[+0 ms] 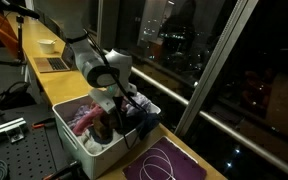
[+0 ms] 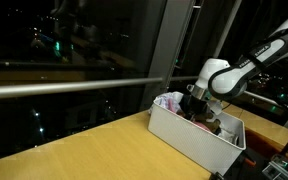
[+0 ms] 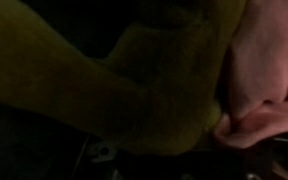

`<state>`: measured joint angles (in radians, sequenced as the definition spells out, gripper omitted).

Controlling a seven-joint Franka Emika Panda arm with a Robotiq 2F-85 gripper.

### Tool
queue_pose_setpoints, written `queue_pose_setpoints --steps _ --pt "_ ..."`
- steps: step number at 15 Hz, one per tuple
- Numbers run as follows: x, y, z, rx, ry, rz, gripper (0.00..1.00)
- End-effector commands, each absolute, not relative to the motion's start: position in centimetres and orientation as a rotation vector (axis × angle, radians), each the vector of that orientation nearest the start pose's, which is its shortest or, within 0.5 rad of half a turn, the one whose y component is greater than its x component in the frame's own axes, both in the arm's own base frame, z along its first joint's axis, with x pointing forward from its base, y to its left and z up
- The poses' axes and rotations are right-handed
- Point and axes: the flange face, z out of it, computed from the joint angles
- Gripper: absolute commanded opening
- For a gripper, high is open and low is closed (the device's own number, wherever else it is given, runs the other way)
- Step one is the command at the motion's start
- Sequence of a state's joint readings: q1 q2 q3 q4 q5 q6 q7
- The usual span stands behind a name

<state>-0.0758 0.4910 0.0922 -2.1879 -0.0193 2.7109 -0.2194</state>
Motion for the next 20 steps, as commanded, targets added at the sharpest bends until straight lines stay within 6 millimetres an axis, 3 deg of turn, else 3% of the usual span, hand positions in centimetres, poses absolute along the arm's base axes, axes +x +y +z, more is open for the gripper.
queue_pose_setpoints --steps 1,4,6,9,15,17,20 --pt "53.3 -0.4 17.3 -3.068 -0.349 -0.044 0.51" --pt "52.6 -1.4 20.7 -3.057 -0.321 -0.102 0.29" --pt "51.7 -2.2 24.6 -3.044 -0.294 -0.181 0.15" --pt "51.2 -3.6 30.2 -3.018 -0.26 -0.329 0.06" --pt "49.3 -5.1 43.6 -2.991 -0.337 -0.571 0.08" --pt "48.8 -4.0 48.4 -2.98 -0.413 -0.671 0.08" --pt "47.7 0.1 54.9 -2.94 -0.588 -0.793 0.08"
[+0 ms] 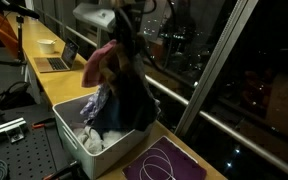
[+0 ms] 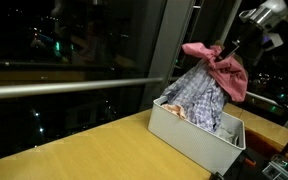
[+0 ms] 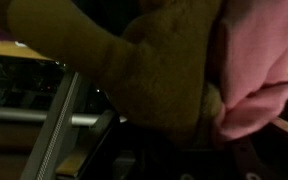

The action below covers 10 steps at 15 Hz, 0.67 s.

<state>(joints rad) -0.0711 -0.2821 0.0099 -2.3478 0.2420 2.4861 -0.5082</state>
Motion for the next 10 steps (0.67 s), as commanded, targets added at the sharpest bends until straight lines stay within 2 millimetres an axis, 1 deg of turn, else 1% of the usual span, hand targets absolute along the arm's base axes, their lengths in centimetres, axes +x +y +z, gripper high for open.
queue_pose_setpoints --steps 1,4,8,10 --pt "47.3 2.2 56.8 -2.933 -0.673 -0.823 0.08" --pt "45.9 7.9 62.5 -2.892 -0.892 -0.901 0.08" --pt "43.6 15.0 69.7 -2.832 -1.096 -1.01 0.08" --pt "42.6 18.8 73.0 -2.798 -1.179 -1.056 0.08"
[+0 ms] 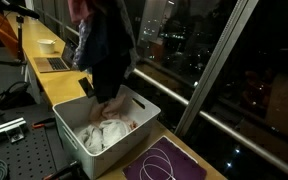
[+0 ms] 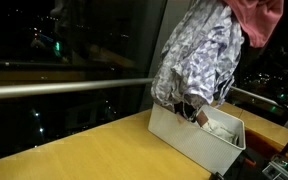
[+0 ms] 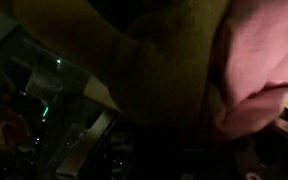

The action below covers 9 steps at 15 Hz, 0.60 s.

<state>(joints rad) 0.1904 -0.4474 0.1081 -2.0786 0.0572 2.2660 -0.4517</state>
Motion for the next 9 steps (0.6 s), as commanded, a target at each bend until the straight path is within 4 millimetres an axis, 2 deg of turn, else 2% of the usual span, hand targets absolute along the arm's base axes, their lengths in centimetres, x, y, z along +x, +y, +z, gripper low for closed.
queue_pose_setpoints --steps 1,3,6,9 --pt "41.9 20.4 74.7 -2.78 -1.212 -1.074 0.08" --pt "40.7 23.8 77.6 -2.746 -1.278 -1.097 0.08" --pt "39.0 28.9 80.5 -2.719 -1.365 -1.108 0.08" --pt "38.9 33.7 81.0 -2.707 -1.409 -1.06 0.08"
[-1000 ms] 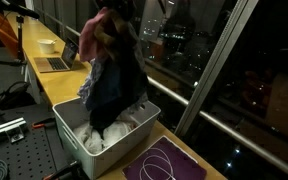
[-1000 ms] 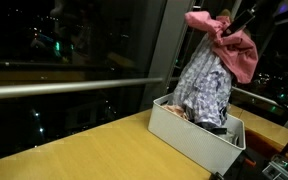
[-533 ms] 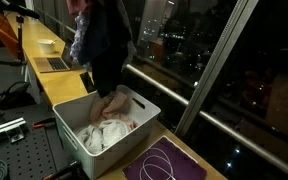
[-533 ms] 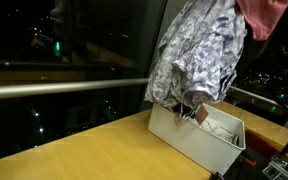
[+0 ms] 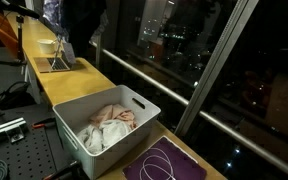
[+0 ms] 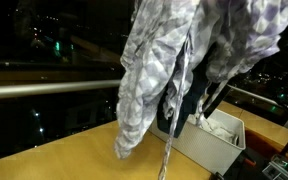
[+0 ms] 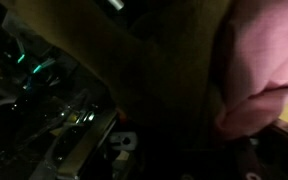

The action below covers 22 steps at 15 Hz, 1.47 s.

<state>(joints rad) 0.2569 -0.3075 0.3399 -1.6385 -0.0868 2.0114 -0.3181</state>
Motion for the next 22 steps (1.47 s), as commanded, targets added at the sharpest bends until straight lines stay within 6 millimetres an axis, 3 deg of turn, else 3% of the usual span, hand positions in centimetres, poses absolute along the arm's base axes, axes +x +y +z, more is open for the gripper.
queue_pose_setpoints --steps 1,4,7,10,16,19,22 --pt "39.5 35.1 80.5 -2.704 -1.416 -1.025 0.08" --pt "40.8 38.3 76.7 -2.706 -1.439 -0.923 0.08" --pt "43.2 38.6 69.9 -2.731 -1.416 -0.764 0.08" --pt "45.5 35.7 63.4 -2.776 -1.329 -0.606 0.08" --pt "46.6 27.9 49.0 -2.812 -1.069 -0.346 0.08" --pt "47.4 26.8 44.1 -2.798 -1.042 -0.313 0.08" --pt "48.5 27.3 41.7 -2.782 -1.074 -0.333 0.08"
